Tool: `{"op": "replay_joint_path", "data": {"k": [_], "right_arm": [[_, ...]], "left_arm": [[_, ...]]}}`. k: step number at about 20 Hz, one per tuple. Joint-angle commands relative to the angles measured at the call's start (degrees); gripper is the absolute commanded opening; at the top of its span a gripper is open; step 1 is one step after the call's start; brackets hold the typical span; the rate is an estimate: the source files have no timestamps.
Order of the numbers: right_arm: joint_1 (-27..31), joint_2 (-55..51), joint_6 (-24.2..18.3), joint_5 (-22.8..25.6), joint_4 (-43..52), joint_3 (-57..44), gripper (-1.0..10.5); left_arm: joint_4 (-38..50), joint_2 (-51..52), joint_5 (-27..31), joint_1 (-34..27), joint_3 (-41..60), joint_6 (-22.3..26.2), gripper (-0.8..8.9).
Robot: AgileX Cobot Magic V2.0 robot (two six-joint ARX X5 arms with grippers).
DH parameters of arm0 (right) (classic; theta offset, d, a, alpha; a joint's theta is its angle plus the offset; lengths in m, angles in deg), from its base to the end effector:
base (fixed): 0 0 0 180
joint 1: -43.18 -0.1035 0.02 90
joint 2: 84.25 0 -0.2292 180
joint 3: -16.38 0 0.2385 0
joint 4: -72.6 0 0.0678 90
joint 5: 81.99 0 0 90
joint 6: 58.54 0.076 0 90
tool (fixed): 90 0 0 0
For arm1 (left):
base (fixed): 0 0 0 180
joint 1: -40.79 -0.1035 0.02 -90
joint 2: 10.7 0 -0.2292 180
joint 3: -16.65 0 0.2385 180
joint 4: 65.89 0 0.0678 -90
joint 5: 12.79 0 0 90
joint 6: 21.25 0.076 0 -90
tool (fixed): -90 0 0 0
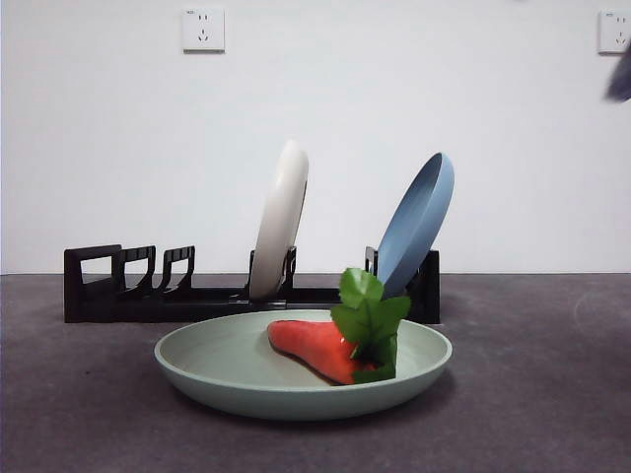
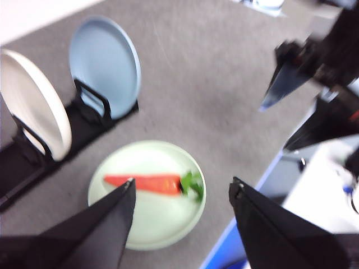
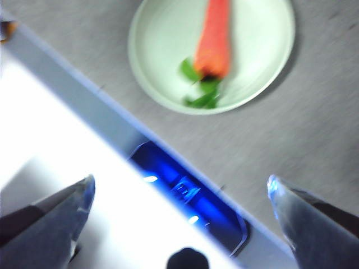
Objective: Take the green plate from the plate rack,put the plate on the table,take the carrot from the table,put the carrot in the plate
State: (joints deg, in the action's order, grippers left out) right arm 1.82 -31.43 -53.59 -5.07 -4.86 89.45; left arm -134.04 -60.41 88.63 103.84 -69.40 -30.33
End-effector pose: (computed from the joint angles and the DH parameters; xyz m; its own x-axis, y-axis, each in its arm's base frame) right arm 0.1253 0.1332 0.2494 0.2464 0.5184 -0.8189 -0.6784 0.6956 0.2363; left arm 0.0972 -0.1579 0.3447 0.5540 -0.6528 -0.5167 0.7498 0.6609 -0.0311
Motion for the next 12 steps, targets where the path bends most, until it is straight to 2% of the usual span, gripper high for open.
{"op": "replay_joint_path", "data": {"k": [1, 5, 7, 9, 10, 12], "right_arm": [[-0.2, -2.1, -0.2, -2.5, -1.6, 0.0, 5.2], [-0.2, -4.7, 0.2, -3.5, -2.7, 0.0, 3.5], [-0.2, -5.3, 0.2, -3.5, -2.8, 0.0, 2.4], [-0.2, -5.5, 0.2, -3.5, -2.8, 0.0, 0.7], [-0.2, -5.6, 0.2, -3.5, -2.8, 0.0, 0.1], [-0.2, -5.6, 0.2, -3.5, -2.8, 0.0, -0.1]], "left_arm": [[-2.4, 0.0, -3.1, 0.0, 0.1, -0.3, 2.82], [-6.6, 0.0, -6.6, 0.0, 0.1, -0.4, 2.76], [-8.8, 0.0, -8.0, 0.0, 0.1, -0.3, 1.81], [-10.6, 0.0, -8.8, 0.0, 0.1, -0.4, 0.17], [-11.1, 0.0, -8.8, 0.0, 0.1, -0.4, -0.21], [-12.2, 0.0, -8.8, 0.0, 0.1, -0.4, -0.08]]}}
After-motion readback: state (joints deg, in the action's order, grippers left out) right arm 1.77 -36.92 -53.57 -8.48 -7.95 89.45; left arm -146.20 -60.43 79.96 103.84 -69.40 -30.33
